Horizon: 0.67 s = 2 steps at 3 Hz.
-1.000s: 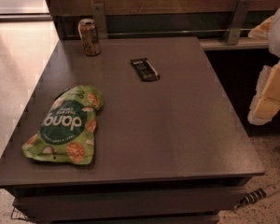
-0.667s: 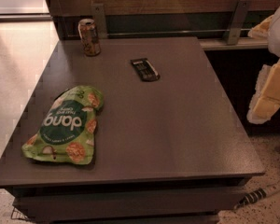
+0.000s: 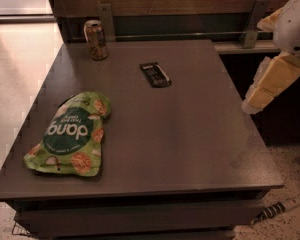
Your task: Pick orange can
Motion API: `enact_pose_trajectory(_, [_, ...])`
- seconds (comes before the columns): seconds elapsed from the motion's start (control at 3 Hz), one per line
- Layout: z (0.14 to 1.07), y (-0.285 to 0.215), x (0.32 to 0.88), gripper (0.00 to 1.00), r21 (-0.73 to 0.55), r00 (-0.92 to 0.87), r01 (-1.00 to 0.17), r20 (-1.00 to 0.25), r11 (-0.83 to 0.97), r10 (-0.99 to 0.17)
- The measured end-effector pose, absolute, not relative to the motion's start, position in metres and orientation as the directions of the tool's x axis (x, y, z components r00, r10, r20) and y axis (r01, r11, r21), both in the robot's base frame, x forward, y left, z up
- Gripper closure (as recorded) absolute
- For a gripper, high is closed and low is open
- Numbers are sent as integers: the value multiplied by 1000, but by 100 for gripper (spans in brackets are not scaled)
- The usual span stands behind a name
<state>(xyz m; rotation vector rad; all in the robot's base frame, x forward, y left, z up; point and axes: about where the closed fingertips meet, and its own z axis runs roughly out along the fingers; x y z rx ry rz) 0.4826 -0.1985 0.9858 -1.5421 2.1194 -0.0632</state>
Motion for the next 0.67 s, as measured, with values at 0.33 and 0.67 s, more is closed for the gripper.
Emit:
enact_pose_trajectory(0.33, [981,-178,518,0,-306,-214,-843,-565,443,-797])
enact_pose_trajectory(0.67, [1000,-144,574,0,-310,-126,-809,-739,499,-662])
